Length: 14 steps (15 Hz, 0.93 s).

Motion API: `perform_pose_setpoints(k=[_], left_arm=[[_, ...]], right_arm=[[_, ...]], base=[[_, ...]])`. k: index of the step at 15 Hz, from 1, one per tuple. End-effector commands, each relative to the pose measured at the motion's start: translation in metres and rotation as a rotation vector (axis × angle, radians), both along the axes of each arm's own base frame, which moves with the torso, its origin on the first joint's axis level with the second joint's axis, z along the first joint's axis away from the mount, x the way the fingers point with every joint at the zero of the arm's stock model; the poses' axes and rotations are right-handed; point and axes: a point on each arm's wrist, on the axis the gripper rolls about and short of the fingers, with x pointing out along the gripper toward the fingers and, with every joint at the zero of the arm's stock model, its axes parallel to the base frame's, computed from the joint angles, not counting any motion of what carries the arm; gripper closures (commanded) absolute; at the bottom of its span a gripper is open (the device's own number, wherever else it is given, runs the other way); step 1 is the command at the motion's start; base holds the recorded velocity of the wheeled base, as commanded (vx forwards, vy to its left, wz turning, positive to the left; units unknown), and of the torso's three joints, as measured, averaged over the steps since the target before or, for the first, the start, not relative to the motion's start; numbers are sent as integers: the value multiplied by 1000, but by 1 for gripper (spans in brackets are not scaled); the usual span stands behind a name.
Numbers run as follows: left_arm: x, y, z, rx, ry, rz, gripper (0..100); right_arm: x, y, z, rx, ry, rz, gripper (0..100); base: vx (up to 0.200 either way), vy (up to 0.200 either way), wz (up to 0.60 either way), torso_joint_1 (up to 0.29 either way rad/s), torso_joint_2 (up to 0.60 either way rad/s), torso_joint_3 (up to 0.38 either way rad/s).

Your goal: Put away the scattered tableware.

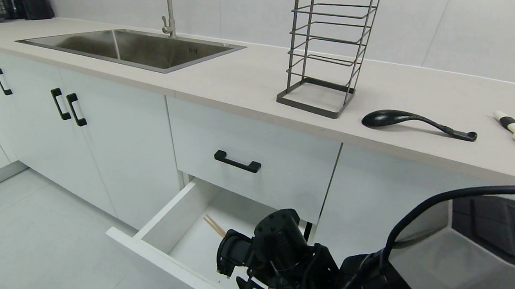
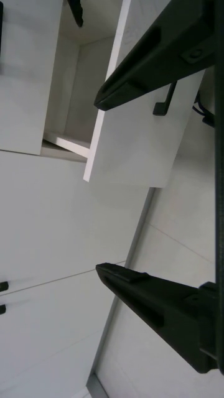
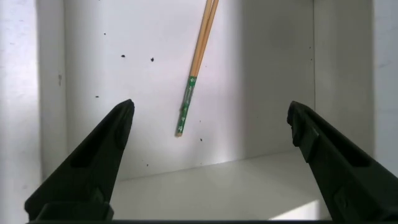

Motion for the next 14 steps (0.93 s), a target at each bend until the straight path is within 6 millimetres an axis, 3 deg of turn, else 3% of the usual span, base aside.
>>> perform_pose_setpoints(k=[1,2,3,7,14], left_arm=[[0,0,0,0,1,0,0],[0,0,0,0,1,0,0],[0,0,0,0,1,0,0],[0,0,0,0,1,0,0],[0,0,0,0,1,0,0]], right_arm=[[-4,-5,22,40,-29,2,0],[-5,-6,24,43,-31,2,0],[-15,-18,36,52,-35,6,0],[-53,-48,55,109,12,-7,0],[-98,-91,69,146,29,-50,0]], base=[[0,0,0,0,0,0],[0,0,0,0,0,0],[0,0,0,0,0,0],[0,0,0,0,0,0],[0,0,0,0,0,0]])
